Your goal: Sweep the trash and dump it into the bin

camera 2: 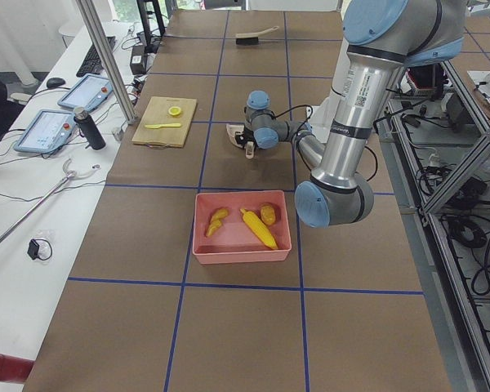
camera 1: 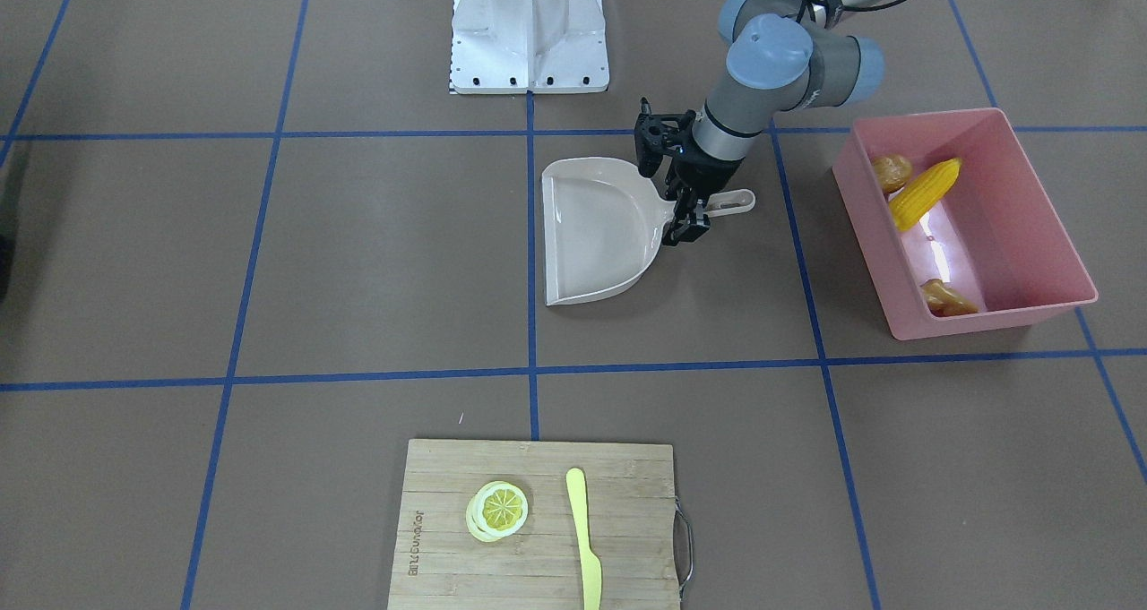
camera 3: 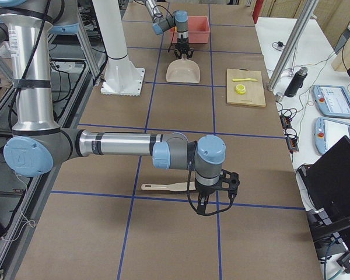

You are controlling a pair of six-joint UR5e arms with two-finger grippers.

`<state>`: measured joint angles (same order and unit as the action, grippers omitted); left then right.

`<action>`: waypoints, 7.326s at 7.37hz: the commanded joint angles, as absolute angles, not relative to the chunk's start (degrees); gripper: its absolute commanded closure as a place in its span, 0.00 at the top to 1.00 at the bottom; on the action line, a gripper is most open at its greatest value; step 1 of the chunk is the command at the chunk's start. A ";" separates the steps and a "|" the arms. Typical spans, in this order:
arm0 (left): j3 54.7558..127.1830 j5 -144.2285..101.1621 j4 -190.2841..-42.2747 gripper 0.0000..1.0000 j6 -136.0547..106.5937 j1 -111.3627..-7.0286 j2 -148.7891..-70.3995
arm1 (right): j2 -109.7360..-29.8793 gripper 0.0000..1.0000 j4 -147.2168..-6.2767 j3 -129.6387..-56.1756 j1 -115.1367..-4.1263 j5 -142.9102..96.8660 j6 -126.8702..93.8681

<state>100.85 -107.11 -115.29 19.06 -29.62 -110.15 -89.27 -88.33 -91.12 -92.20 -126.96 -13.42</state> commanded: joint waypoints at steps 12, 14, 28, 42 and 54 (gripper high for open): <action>105.55 -134.18 -114.34 0.98 -6.15 -78.59 -85.66 | -94.48 1.00 -86.57 -88.33 -95.45 -134.65 13.45; 101.34 -137.81 -112.61 0.98 -6.15 -84.10 -86.31 | -94.22 1.00 -86.66 -88.42 -95.45 -134.65 13.36; 100.63 -131.04 -90.70 0.98 1.41 -92.14 -77.96 | -89.82 1.00 -96.24 -89.74 -95.36 -132.28 12.74; 101.69 -131.22 -90.97 0.98 1.23 -90.35 -78.31 | -89.73 1.00 -96.24 -89.47 -95.36 -132.45 12.66; 101.69 -133.68 -90.88 0.98 1.23 -90.35 -78.31 | -89.65 1.00 -95.71 -89.38 -95.36 -132.36 12.74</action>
